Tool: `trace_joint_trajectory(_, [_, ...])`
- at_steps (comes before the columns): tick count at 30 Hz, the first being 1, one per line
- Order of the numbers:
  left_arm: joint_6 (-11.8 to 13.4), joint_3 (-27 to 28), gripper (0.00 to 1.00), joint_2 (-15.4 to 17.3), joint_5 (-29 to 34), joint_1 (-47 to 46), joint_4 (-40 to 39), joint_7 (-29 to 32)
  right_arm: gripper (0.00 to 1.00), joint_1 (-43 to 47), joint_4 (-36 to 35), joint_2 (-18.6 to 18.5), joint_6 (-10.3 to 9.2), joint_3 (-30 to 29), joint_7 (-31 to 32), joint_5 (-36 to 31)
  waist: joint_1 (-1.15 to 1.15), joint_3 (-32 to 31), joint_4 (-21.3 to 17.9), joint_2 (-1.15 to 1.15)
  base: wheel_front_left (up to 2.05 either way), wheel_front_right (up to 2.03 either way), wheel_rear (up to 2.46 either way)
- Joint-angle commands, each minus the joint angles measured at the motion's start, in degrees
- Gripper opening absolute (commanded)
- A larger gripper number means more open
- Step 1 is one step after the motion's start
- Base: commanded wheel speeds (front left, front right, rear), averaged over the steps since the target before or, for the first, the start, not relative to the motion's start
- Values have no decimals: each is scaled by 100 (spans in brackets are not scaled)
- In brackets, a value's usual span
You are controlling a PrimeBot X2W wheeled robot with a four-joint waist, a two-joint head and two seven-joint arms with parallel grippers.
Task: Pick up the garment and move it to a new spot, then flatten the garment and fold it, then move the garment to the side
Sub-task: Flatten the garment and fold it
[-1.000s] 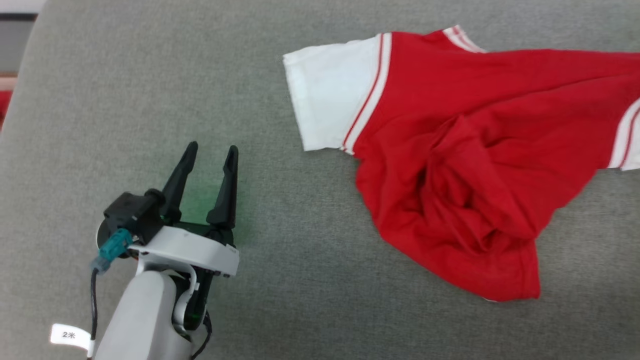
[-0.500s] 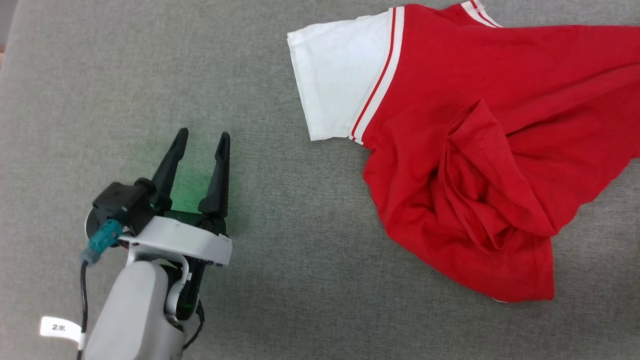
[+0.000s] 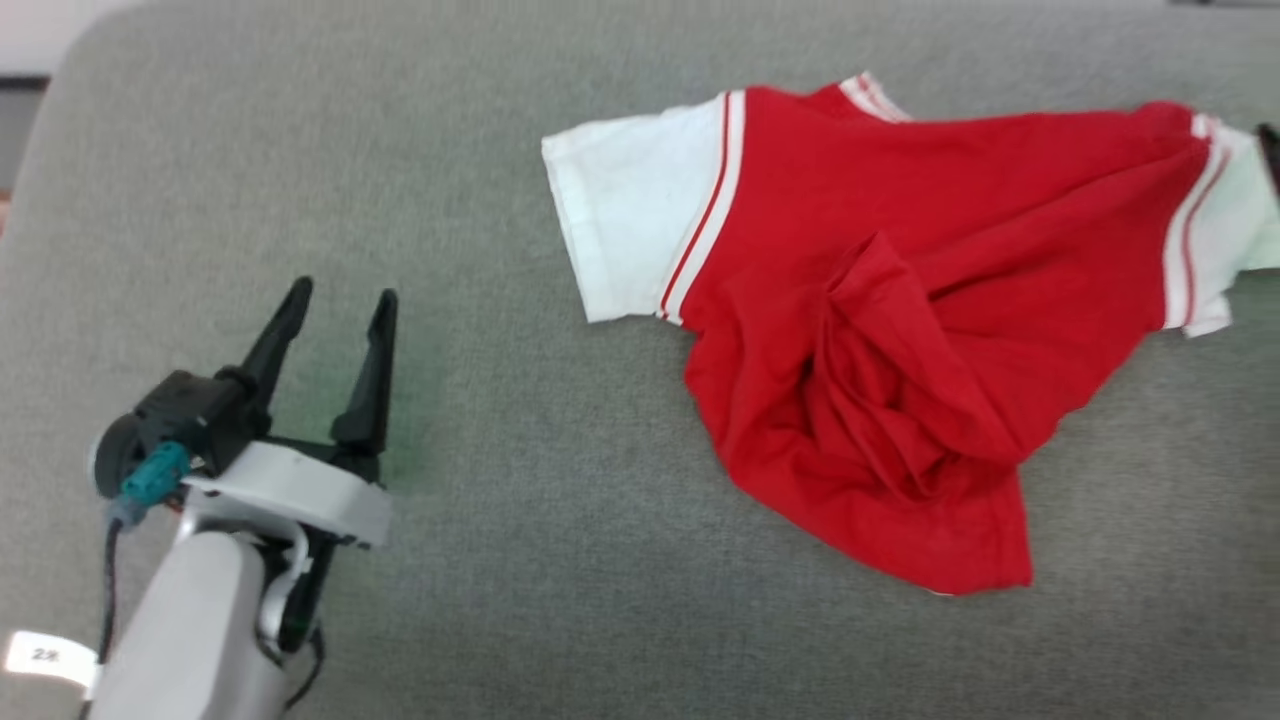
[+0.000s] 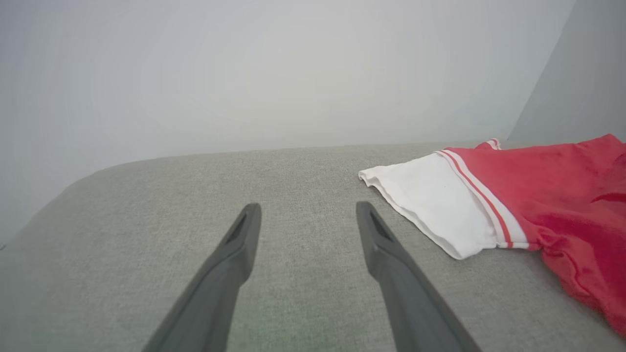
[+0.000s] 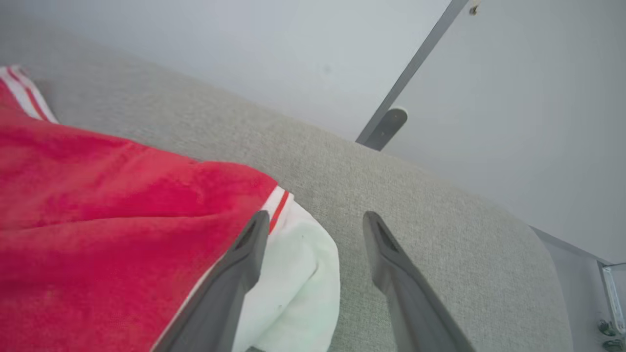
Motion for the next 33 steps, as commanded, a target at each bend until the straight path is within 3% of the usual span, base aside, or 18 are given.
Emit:
trace_joint_trajectory(1, [-13,-18,100,98,27,51,13,38,100,183,-96,31,-5,-3,-106,66,0,-471,-321,0,0,0,0])
trace_joint_trajectory(7, [-13,-128,100,672,-108,-75,-1,634,100,1113,-1004,364,-5,-338,-705,368,0,-1023,-732,0,0,0,0])
trace_joint_trajectory(12, [-13,-364,100,1165,-393,-430,9,1354,100,2154,-1951,750,-5,-1017,-952,274,0,-1228,-1058,0,0,0,0])
trace_joint_trajectory(21, [-13,-1268,100,1692,-1353,-1554,421,2719,100,4039,-3855,1826,-5,-2307,-638,-284,0,-1182,-1520,0,0,0,0])
trace_joint_trajectory(27, [-13,-2269,100,2224,-2453,-2562,697,4192,100,4478,-4919,2322,-5,-2392,-234,-537,0,-753,-2020,0,0,0,0])
trace_joint_trajectory(33, [-13,-3122,100,2873,-2927,-3439,856,4877,100,4391,-5341,2618,-5,-2239,-196,-572,0,-242,-2562,0,0,0,0])
